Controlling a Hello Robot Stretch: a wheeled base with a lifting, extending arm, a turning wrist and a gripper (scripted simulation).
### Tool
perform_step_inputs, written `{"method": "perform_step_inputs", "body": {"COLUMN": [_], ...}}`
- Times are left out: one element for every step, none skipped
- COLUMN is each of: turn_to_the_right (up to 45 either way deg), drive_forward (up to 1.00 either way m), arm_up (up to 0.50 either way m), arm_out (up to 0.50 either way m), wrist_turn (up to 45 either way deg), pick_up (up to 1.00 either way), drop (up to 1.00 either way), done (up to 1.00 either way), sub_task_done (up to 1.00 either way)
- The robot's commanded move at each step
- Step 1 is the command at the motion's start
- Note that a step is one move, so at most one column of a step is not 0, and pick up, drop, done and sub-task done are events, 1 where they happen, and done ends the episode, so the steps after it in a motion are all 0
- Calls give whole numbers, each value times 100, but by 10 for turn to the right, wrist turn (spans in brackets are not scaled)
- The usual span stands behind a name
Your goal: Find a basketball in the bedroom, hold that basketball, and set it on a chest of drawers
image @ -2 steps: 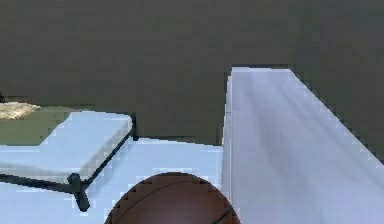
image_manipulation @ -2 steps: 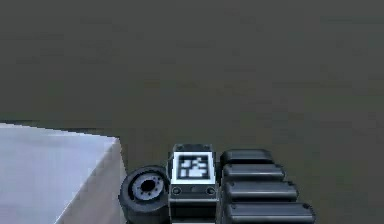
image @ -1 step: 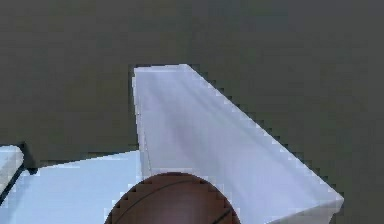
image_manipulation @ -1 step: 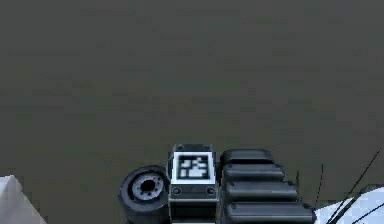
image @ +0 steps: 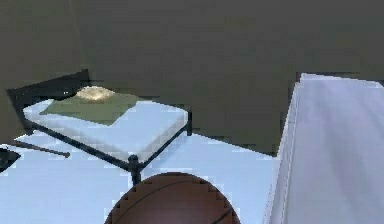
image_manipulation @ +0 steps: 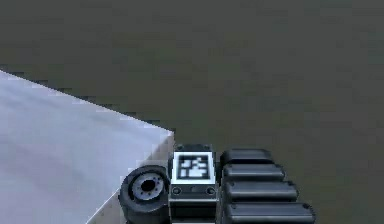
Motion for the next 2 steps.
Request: {"method": "perform_step_inputs", "body": {"turn_to_the_right": [-450, -90], "drive_forward": [0, 0], "arm_up": [0, 0], "arm_out": [0, 0], "wrist_turn": [0, 0], "pick_up": [0, 0], "drop": [0, 0], "done": [0, 0], "sub_task_done": [0, 0]}}
